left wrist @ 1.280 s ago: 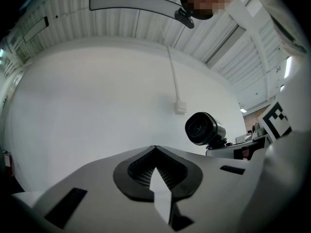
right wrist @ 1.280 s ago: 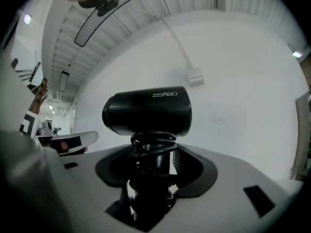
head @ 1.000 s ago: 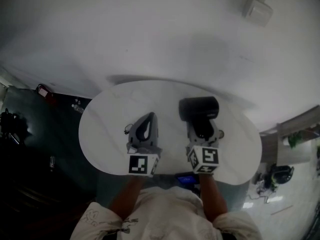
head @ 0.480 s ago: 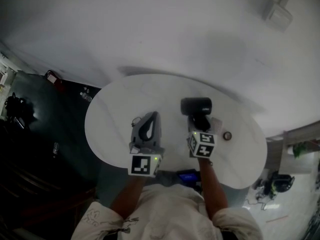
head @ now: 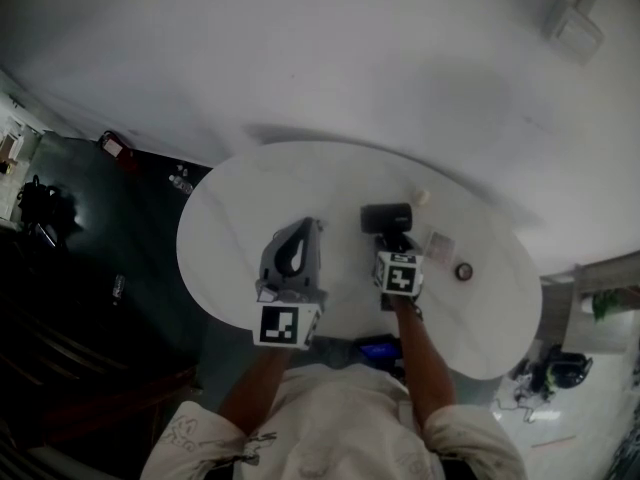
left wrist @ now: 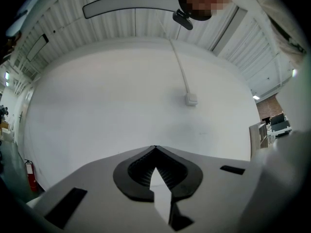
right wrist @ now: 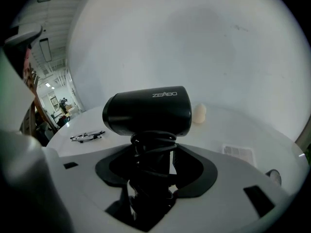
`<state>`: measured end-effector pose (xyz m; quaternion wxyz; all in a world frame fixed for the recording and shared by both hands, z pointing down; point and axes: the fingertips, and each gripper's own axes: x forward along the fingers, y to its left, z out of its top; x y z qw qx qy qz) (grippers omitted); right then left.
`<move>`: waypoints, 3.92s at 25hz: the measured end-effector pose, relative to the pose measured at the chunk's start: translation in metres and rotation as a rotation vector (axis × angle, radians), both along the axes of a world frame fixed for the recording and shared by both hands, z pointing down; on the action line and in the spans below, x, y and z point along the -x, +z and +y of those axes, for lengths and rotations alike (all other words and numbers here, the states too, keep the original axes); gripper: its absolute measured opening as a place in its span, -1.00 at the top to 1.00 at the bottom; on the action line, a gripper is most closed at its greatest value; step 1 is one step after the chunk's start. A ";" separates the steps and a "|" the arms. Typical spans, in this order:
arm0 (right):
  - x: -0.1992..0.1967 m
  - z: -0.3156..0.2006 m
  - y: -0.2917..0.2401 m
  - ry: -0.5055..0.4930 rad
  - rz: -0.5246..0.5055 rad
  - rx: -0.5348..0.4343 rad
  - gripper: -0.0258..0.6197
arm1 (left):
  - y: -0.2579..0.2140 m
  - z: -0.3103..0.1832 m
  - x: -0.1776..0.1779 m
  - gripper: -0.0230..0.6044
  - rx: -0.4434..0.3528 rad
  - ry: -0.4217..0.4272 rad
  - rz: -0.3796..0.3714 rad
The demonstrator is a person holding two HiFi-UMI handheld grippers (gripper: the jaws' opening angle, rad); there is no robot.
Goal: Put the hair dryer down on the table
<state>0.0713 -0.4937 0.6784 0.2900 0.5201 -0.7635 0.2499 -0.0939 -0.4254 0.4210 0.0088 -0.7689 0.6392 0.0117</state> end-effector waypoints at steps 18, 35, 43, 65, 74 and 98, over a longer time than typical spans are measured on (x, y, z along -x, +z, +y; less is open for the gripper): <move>0.010 0.005 0.042 -0.031 0.084 0.276 0.18 | 0.001 -0.006 -0.005 0.93 0.000 0.021 0.004; 0.000 -0.009 0.028 -0.009 0.129 0.167 -0.04 | 0.017 -0.005 0.000 0.93 0.039 0.019 0.051; 0.000 -0.007 -0.020 0.028 0.019 0.056 -0.04 | 0.021 -0.008 -0.001 0.93 0.048 0.020 0.052; -0.011 0.026 -0.283 -0.009 -0.191 -0.730 -0.03 | -0.006 -0.028 -0.032 0.93 -0.021 0.123 0.068; -0.011 0.041 -0.302 -0.058 -0.230 -0.799 0.16 | -0.012 -0.032 -0.043 0.93 -0.046 0.152 0.062; -0.022 0.043 -0.300 -0.050 -0.160 -0.800 0.90 | -0.018 -0.027 -0.067 0.93 -0.031 0.175 0.019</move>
